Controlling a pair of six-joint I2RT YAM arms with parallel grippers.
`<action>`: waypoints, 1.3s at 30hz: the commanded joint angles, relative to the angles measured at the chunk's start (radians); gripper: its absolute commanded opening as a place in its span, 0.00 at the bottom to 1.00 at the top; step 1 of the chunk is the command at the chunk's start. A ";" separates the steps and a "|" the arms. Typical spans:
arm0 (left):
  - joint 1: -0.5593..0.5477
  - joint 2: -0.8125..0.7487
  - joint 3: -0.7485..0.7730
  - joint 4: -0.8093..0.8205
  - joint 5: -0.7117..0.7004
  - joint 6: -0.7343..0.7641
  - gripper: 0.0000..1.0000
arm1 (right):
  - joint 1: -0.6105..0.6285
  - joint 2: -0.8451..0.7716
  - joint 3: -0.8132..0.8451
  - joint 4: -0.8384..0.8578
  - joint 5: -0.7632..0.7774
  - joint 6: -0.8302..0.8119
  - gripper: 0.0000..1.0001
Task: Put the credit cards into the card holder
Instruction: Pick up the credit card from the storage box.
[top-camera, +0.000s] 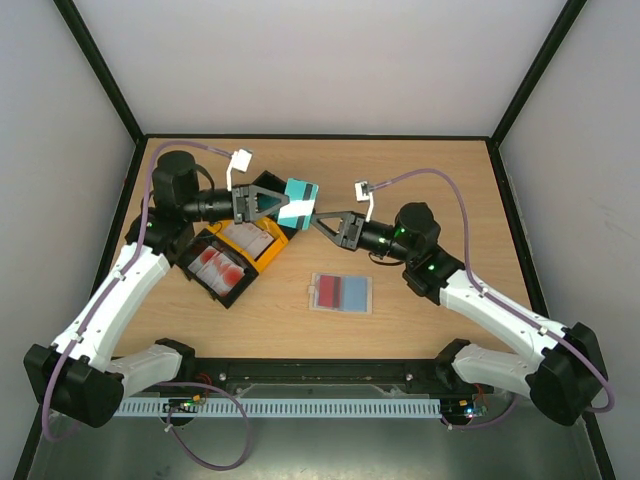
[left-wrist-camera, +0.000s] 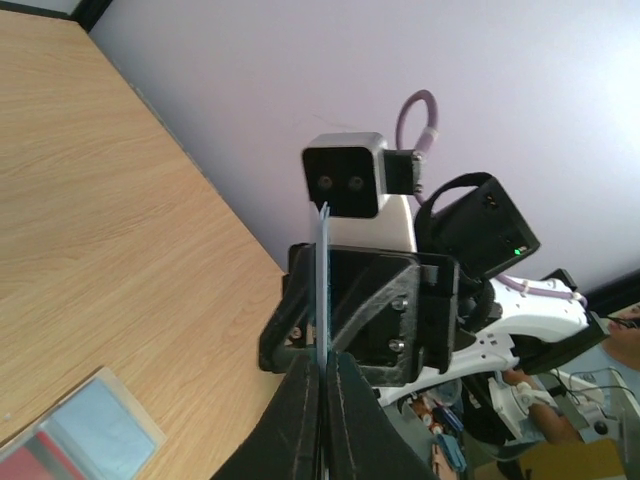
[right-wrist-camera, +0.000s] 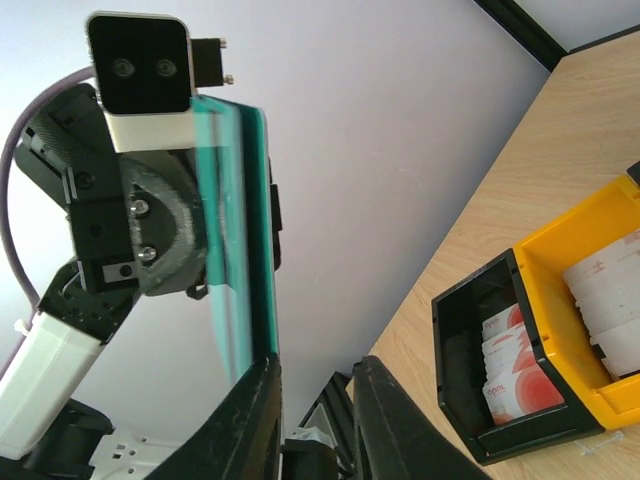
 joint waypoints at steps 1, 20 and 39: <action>0.003 -0.009 0.017 -0.055 -0.054 0.042 0.02 | -0.003 -0.052 -0.016 0.065 -0.010 -0.003 0.24; 0.005 -0.026 -0.010 0.008 0.006 -0.006 0.03 | -0.002 -0.002 0.011 0.025 -0.010 -0.005 0.19; -0.011 -0.036 -0.026 0.017 0.058 0.033 0.02 | -0.002 0.056 0.077 -0.046 0.004 -0.001 0.27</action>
